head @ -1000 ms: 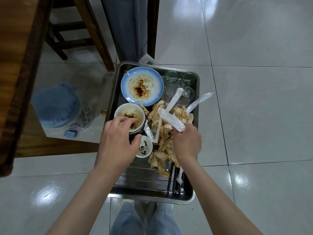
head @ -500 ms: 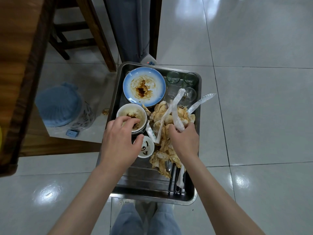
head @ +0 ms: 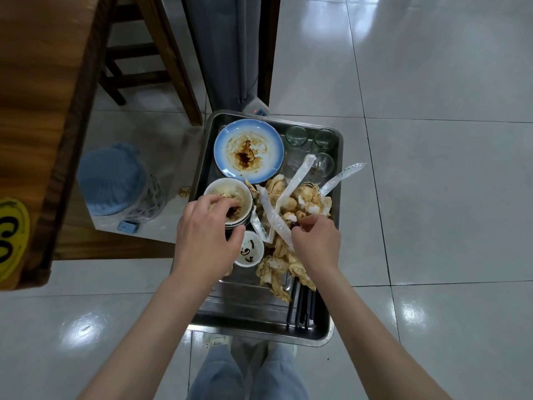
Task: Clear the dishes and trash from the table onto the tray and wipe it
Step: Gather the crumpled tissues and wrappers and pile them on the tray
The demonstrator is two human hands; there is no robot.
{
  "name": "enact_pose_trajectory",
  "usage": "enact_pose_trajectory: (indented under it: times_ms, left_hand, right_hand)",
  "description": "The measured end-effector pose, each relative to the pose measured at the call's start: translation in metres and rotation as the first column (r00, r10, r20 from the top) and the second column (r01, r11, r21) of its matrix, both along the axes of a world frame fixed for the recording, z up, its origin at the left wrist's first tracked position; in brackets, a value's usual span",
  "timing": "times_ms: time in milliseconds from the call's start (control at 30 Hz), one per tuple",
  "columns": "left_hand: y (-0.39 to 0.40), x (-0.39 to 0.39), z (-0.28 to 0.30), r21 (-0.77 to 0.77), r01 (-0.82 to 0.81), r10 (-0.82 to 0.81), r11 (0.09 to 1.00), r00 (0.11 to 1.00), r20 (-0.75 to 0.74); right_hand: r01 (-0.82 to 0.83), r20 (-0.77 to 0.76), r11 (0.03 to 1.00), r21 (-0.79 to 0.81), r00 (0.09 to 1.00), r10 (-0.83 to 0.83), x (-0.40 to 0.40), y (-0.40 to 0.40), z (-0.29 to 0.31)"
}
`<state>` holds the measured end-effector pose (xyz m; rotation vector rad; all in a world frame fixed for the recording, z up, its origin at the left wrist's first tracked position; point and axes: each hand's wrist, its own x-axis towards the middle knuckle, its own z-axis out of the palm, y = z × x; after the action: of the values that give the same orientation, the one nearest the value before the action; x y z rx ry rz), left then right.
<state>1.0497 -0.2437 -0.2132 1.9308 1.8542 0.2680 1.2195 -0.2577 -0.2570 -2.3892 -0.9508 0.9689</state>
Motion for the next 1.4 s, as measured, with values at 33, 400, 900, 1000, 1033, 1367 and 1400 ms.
enact_pose_trajectory:
  times_ms: [33, 400, 900, 1000, 1033, 1367, 1400]
  left_hand:
    - [0.000, 0.000, 0.002, 0.002, 0.003, -0.003, 1.000, 1.000, 0.003]
    - [-0.008, -0.002, 0.014, 0.022, -0.002, 0.001, 1.000, 1.000, 0.007]
    - [-0.013, -0.006, 0.015, 0.044, 0.000, 0.000, 0.999, 1.000, -0.003]
    - [-0.017, -0.009, 0.025, 0.037, -0.004, 0.004, 0.999, 1.000, -0.007]
    - [-0.019, -0.010, 0.029, 0.034, -0.007, 0.008, 0.999, 1.000, -0.006]
    - [-0.061, -0.026, 0.112, 0.014, -0.071, 0.071, 0.997, 0.997, -0.004]
    - [-0.071, -0.029, 0.124, 0.018, -0.087, 0.087, 0.996, 0.996, -0.001]
  right_hand:
    - [0.006, 0.002, 1.000, -0.001, 1.000, -0.006, 0.000, 0.000, 0.000]
    - [0.080, -0.004, 0.997, 0.022, 0.997, -0.080, 0.002, 0.000, 0.004]
    - [-0.113, 0.062, 0.991, 0.072, 0.992, 0.109, 0.009, -0.015, 0.015]
    - [-0.195, 0.076, 0.977, 0.080, 0.979, 0.189, 0.015, -0.020, 0.031]
    - [-0.216, 0.081, 0.973, 0.083, 0.974, 0.210, 0.016, -0.021, 0.037]
    - [-0.529, 0.189, 0.841, 0.111, 0.842, 0.505, 0.011, -0.054, 0.145]
    - [-0.564, 0.199, 0.817, 0.120, 0.820, 0.537, 0.011, -0.060, 0.159]
